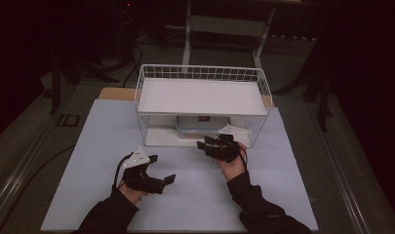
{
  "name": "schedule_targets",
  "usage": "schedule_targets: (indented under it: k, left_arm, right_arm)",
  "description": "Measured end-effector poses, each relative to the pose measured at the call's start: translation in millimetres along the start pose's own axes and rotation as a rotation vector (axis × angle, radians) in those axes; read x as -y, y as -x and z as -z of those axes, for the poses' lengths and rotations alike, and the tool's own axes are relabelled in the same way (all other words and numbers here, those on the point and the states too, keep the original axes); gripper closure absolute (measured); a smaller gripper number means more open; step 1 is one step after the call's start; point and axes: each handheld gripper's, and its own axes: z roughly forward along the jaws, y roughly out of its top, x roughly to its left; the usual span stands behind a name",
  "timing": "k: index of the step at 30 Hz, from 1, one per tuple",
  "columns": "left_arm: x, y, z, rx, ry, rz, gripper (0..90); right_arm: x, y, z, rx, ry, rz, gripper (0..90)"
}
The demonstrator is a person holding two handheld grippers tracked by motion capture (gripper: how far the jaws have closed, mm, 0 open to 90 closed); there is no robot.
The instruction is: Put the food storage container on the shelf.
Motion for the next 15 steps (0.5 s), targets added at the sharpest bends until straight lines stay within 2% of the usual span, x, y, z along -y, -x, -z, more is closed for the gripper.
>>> schedule_targets:
  k: [1, 4, 7, 9, 13, 15]
  left_arm:
    - [0.2, 1.4, -0.9, 0.0, -0.001, -0.006, 0.0]
    - [0.2, 2.7, -1.3, 0.001, -0.004, -0.015, 0.0]
    - [1.5, 2.8, -1.3, 0.001, -0.005, -0.014, 0.0]
    - [2.1, 2.0, -1.1, 0.001, -0.005, -0.014, 0.0]
    - [2.0, 3.1, 0.0, 0.001, 0.0, -0.025, 0.0]
    - [1.9, 3.9, 0.4, 0.002, 0.001, -0.029, 0.0]
  right_arm:
    - [2.2, -3.0, 3.9, -0.018, 0.016, 0.005, 36.5]
    - [4.6, -5.0, 8.8, -0.047, 0.014, 0.024, 29.2]
    - [7.5, -4.9, 13.5, -0.08, 0.029, 0.011, 21.1]
    - [9.8, -5.3, 16.3, -0.064, 0.029, 0.019, 18.9]
    - [16.1, -3.8, 24.2, -0.089, 0.036, 0.008, 16.3]
    - [19.3, -3.4, 28.6, -0.093, 0.036, 0.021, 16.3]
